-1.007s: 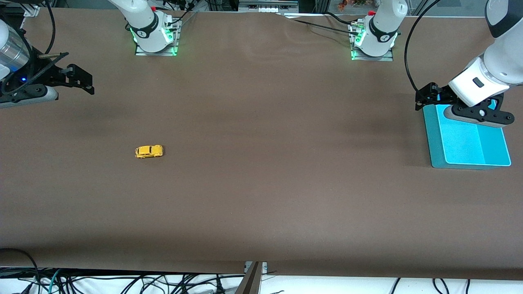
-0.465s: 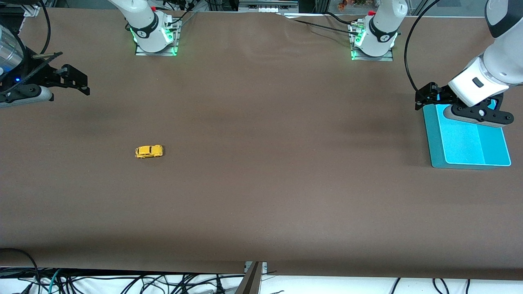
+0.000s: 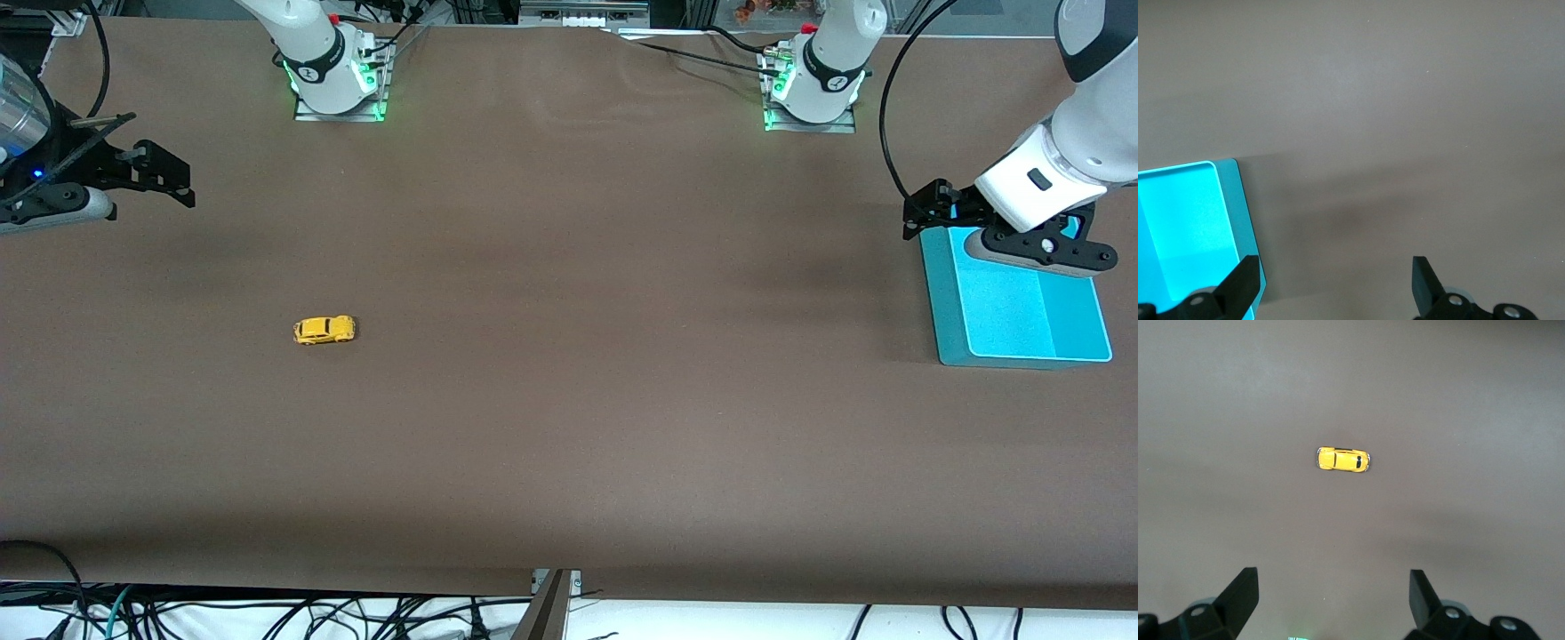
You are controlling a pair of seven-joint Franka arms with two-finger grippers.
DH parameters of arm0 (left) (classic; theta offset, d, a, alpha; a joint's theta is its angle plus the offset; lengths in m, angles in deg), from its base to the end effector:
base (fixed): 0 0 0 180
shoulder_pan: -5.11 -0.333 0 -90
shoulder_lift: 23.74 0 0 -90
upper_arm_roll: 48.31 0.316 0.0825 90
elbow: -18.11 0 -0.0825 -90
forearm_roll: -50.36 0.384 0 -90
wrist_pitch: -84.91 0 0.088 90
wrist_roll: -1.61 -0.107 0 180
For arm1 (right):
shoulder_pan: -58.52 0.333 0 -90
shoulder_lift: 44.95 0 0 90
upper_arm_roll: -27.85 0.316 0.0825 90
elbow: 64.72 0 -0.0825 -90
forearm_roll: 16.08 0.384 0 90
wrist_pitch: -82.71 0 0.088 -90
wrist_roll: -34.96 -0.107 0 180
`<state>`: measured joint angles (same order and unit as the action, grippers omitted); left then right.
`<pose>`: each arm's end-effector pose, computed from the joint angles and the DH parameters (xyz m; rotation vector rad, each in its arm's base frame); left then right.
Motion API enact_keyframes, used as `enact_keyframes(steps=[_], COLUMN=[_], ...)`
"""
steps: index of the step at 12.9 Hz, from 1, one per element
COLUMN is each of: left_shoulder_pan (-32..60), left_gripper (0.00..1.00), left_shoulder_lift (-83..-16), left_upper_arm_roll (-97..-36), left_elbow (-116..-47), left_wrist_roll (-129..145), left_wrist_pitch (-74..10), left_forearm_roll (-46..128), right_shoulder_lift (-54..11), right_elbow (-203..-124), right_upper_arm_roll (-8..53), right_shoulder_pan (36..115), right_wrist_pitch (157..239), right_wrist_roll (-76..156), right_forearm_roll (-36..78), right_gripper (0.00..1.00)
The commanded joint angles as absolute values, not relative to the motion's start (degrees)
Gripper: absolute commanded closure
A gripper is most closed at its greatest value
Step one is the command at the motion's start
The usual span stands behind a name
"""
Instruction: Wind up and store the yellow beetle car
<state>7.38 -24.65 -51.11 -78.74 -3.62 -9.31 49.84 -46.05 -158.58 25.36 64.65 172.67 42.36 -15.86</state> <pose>0.5581 -0.0502 0.5653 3.1177 -0.2795 -0.0967 0.5455 0.0349 0.6033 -3.1199 -0.3014 0.0763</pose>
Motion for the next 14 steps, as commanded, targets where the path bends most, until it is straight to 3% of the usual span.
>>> enact_keyframes(steps=[1,14], left_shoulder_pan=[7.57,7.48], left_gripper=[0.0,0.0], left_shoulder_lift=[-25.06,-25.06], left_upper_arm_roll=[-51.12,-51.12], left_elbow=[-77.43,-77.43], left_wrist_roll=[-3.84,-3.75], left_wrist_pitch=[-8.17,-8.17], left_forearm_roll=[49.92,49.92], right_shoulder_lift=[-45.92,-45.92], right_elbow=[-157.53,-157.53], right_upper_arm_roll=[25.48,25.3], right_shoulder_pan=[64.94,64.94], right_wrist_pitch=[172.27,172.27], right_wrist_roll=[42.34,42.34], right_forearm_roll=[-15.11,-15.47], right_gripper=[0.0,0.0])
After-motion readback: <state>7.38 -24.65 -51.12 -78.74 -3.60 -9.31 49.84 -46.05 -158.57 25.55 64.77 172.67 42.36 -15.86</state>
